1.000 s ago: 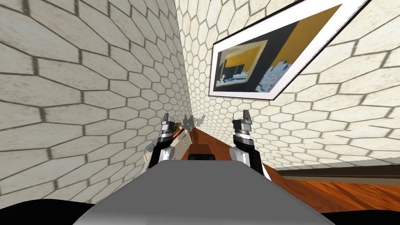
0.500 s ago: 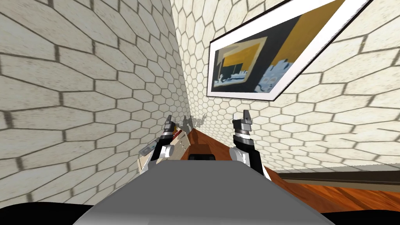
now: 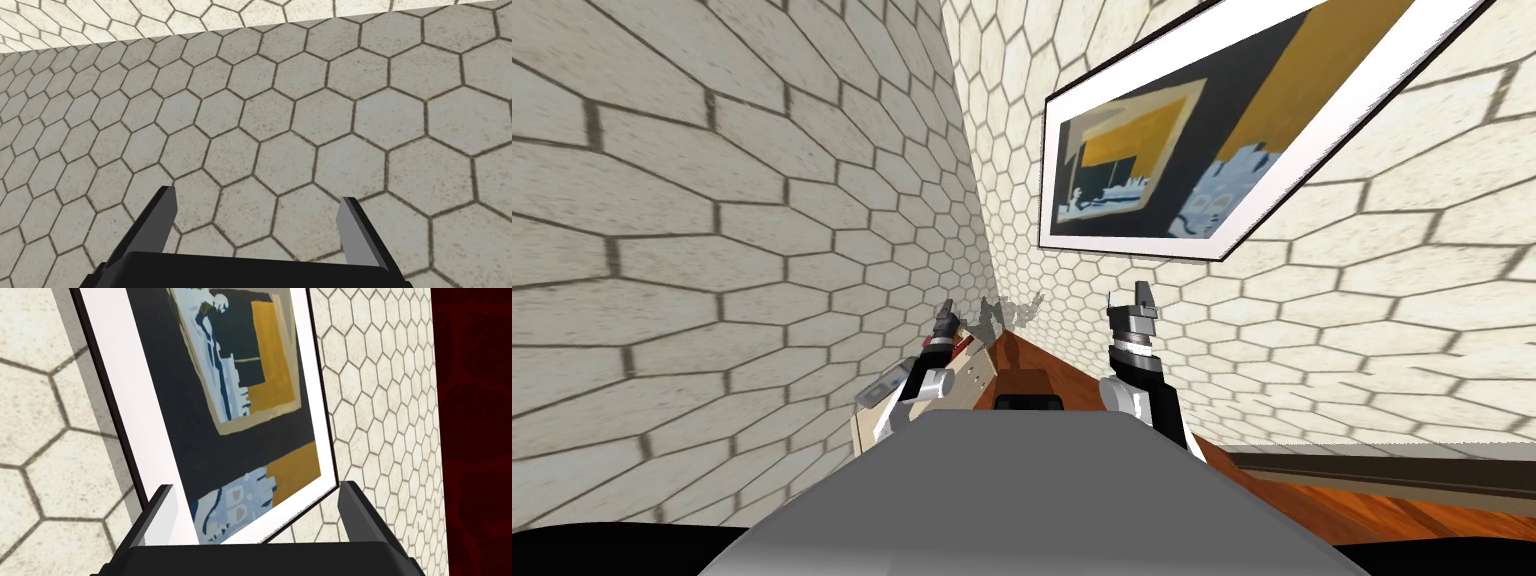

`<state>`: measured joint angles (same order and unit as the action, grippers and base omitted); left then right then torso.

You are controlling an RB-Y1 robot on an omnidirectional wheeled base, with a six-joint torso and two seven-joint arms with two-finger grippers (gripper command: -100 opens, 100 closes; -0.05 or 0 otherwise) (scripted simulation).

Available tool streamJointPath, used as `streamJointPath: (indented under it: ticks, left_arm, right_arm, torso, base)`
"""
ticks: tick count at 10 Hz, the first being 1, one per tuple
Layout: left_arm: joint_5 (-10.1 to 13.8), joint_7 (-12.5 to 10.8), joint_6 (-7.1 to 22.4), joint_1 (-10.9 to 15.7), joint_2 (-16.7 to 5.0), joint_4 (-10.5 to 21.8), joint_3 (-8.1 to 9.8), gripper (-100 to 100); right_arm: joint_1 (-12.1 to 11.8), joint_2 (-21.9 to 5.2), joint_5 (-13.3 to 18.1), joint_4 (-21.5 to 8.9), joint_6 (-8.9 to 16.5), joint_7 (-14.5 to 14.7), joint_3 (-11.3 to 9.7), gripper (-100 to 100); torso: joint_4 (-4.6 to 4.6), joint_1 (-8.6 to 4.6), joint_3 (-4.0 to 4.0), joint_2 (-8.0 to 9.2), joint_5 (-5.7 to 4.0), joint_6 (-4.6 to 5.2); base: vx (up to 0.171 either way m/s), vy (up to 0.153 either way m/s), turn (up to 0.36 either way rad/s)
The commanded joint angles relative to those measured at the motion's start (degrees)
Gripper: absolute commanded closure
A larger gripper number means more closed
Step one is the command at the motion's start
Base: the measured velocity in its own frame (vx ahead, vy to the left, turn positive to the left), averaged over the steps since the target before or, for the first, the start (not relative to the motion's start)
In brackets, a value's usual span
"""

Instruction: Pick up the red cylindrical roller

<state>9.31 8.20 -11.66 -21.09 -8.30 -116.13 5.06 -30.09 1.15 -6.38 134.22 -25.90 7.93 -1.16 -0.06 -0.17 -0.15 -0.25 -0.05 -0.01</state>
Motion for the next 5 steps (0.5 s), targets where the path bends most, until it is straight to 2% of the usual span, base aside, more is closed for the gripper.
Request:
streamJointPath:
  ticks: [1, 2, 4, 5]
  left_arm:
    - [0.8, 0.2, 2.9, 0.4, -0.4, 1.9, 1.11, -100]
    - [0.8, 0.2, 3.0, 0.4, -0.4, 1.9, 1.11, -100]
    - [2.3, 0.2, 6.7, 1.3, -1.3, 5.3, 3.46, -100]
    - [2.3, 0.2, 7.9, 1.3, -1.3, 6.0, 3.46, -100]
  right_arm:
    - [0.0, 0.0, 0.0, 0.0, 0.0, 0.0, 0.0, 0]
    - [0.0, 0.0, 0.0, 0.0, 0.0, 0.0, 0.0, 0]
    - [0.0, 0.0, 0.0, 0.0, 0.0, 0.0, 0.0, 0]
    - [0.0, 0.0, 0.0, 0.0, 0.0, 0.0, 0.0, 0]
  torso:
    - [0.0, 0.0, 0.0, 0.0, 0.0, 0.0]
    - [0.0, 0.0, 0.01, 0.02, 0.01, -0.01]
    - [0.0, 0.02, 0.01, 0.0, 0.01, -0.01]
    - [-0.03, -0.08, -0.08, -0.16, -0.01, 0.0]
  base:
    - [0.061, -0.049, 0.018]
    - [0.053, -0.035, 0.015]
    - [0.094, -0.061, 0.027]
    - [0.094, -0.049, 0.026]
